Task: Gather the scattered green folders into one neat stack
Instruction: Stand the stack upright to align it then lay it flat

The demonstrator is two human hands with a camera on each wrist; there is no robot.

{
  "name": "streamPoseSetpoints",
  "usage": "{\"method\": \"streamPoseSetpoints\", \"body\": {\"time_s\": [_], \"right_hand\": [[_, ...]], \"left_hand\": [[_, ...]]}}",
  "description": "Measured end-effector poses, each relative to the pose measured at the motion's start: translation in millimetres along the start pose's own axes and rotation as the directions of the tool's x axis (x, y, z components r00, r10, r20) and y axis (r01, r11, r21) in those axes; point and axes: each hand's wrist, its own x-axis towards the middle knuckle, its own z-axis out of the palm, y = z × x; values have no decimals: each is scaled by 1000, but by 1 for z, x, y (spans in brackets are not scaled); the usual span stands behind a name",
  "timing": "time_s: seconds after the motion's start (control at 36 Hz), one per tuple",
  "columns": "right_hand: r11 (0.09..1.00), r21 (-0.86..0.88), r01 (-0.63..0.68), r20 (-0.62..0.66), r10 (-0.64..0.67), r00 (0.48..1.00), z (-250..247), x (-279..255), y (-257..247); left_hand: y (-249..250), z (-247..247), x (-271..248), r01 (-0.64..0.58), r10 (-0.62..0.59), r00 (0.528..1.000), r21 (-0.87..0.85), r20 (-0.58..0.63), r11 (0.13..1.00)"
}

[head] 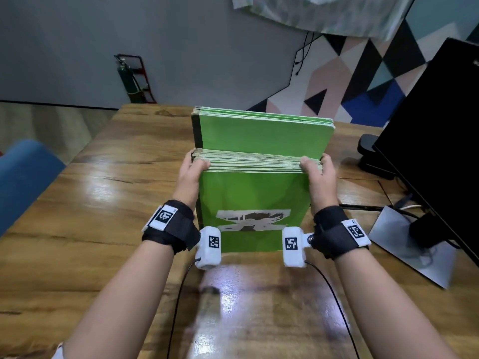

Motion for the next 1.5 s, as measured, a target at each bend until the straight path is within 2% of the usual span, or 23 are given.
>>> {"method": "streamPoseSetpoints", "body": {"time_s": [0.06,0.14,0.19,0.28,0.33,0.42,0.53,0.69,0.78,0.86,0.94,1.08,1.19,1.31,1.36,1.5], "right_hand": [[1000,9,27,17,-28,999,0,-2,2],[999,31,18,18,-18,1000,0,-2,2],[1000,-4,10,-4,-11,1000,0,-3,3],[994,-106,-4,-51,-1,999,0,-9,6],[993,-111,-41,-54,35,998,0,-13,9],[994,-6,-109,-15,109,994,-1,-16,8],[991,50,-126,12,126,992,-4,-18,4],[993,64,-98,73,93,993,-11,-18,15],[994,-43,-97,141,102,985,-17,-21,36],[969,-211,-129,205,173,963,-22,-24,67],[935,-329,-134,262,227,938,-24,-32,85],[862,-477,-171,234,313,921,-27,-43,115],[807,-525,-271,135,394,909,-20,-51,130],[793,-571,-213,79,311,947,-13,-51,127],[823,-541,-177,88,264,961,-15,-48,126],[850,-514,-116,106,198,974,-23,-33,120]], "left_hand": [[3,2,-5,8,-8,1000,2,12,1000],[1,6,-10,-25,27,999,41,-47,999],[-3,6,-15,-92,94,995,61,-33,994],[-16,1,-14,-97,102,994,128,-36,987],[-16,-1,-16,-81,85,996,117,-26,990],[-16,-9,-11,-14,10,999,111,41,994],[-19,-18,0,-30,3,985,154,173,988],[-24,-23,3,-10,-12,975,100,222,995],[-34,-31,8,3,-59,962,206,267,978],[-51,-43,9,54,-176,946,400,274,915],[-73,-50,6,67,-257,915,509,313,858],[-102,-54,2,114,-301,917,552,262,826],[-118,-57,1,75,-241,948,586,209,807],[-124,-56,2,72,-178,976,592,122,803],[-123,-53,4,65,-150,985,615,88,786],[-107,-41,12,64,-157,984,659,84,750]]}}
